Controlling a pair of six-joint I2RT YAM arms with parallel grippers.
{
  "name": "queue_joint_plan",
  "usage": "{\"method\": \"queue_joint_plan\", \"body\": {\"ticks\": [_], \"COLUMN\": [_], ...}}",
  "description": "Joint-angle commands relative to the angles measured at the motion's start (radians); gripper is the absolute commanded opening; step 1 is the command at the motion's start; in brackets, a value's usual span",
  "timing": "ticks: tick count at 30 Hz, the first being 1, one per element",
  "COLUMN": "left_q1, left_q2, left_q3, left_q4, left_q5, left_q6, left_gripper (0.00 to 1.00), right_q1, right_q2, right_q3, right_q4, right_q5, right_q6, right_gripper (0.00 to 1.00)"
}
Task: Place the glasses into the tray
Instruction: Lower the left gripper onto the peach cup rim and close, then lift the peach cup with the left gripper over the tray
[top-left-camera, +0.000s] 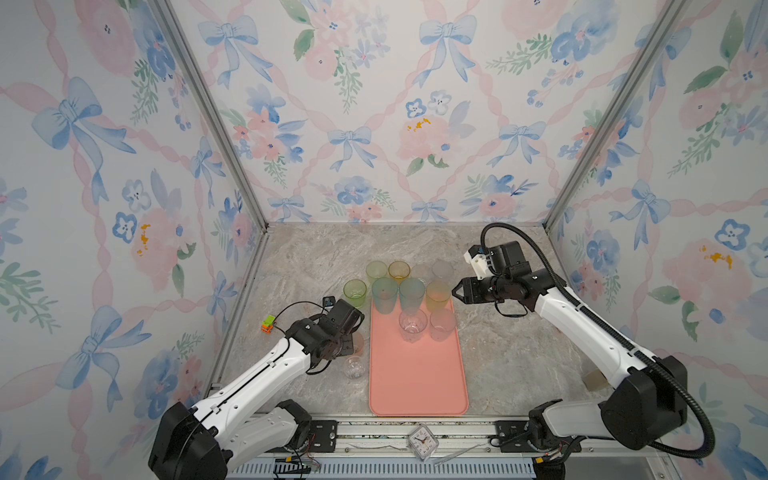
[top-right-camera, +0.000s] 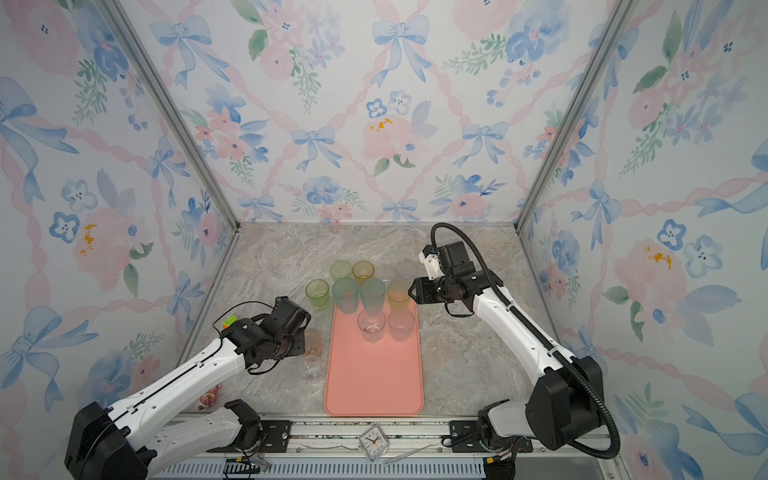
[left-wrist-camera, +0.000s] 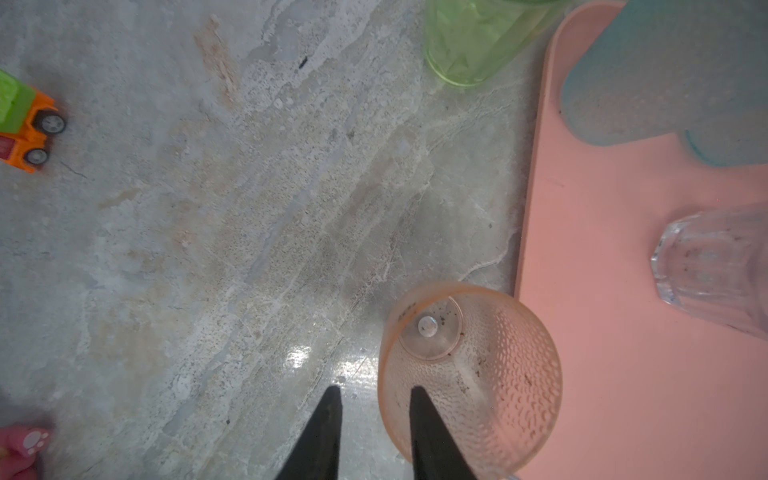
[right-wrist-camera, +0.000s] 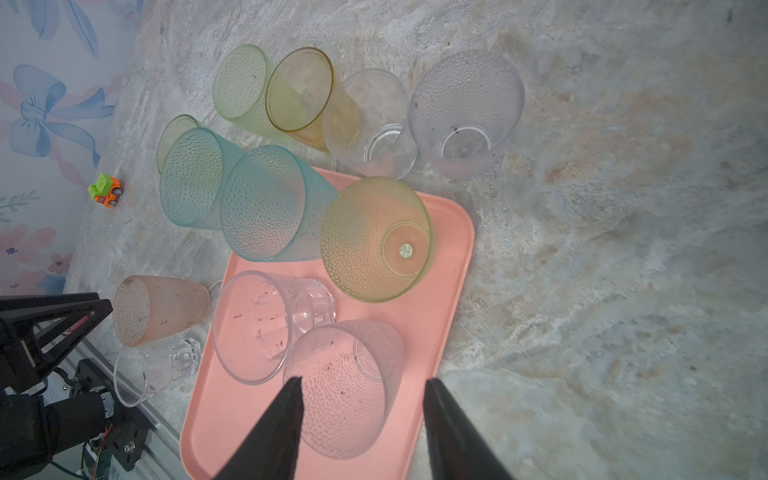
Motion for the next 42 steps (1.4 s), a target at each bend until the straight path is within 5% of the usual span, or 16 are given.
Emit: {"method": "queue_joint_plan", "body": {"ticks": [1, 5, 28, 42], "left_q1": [0.011, 0.020, 0.046, 0.052], "left_q2": [0.007, 0.015, 0.104, 0.134], "left_q3": [0.014, 0.010, 0.030, 0.031], "left_q4": [0.015, 0.017, 0.040, 0.040], "left_q5": [0.012, 0.021, 0.048, 0.056], "left_q6": [0.010, 0.020, 0.071, 0.093], "left_gripper": [0.30, 0.23, 0.23, 0.13], "right_q1": [-0.010, -0.011, -0.024, -0.032], "right_q2": [0.011, 0.011, 0.029, 0.032], "right_q3": [-0.008, -0.009, -0.010, -0.020], "right_q4": [0.015, 0.014, 0.011, 0.014], "right_q5": [-0.015, -0.013, -0.018, -0.019], "right_q6": [-0.010, -0.010, -0.021, -0.022], "right_gripper": [0.50, 0.50, 0.50, 0.50]}}
